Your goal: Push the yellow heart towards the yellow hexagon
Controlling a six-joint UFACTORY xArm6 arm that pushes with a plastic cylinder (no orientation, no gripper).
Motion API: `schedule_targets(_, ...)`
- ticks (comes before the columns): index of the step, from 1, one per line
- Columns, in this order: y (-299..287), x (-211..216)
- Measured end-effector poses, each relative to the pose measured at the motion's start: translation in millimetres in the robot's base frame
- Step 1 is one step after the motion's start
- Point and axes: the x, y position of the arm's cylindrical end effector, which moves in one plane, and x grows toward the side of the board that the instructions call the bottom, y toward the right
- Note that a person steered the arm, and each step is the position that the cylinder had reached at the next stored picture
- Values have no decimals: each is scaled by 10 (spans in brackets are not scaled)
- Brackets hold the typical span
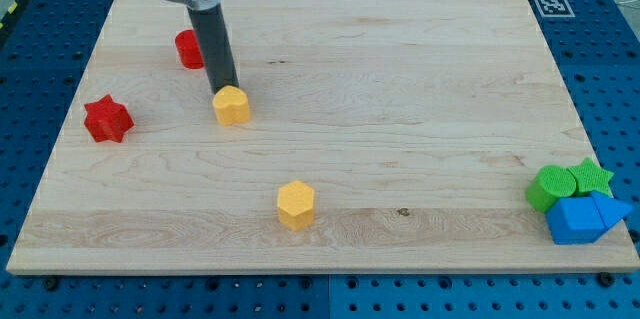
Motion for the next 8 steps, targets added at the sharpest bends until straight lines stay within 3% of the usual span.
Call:
schedule_targets(2, 324, 246)
schedule_targets(5, -505, 234)
schedule_targets(8, 312, 621)
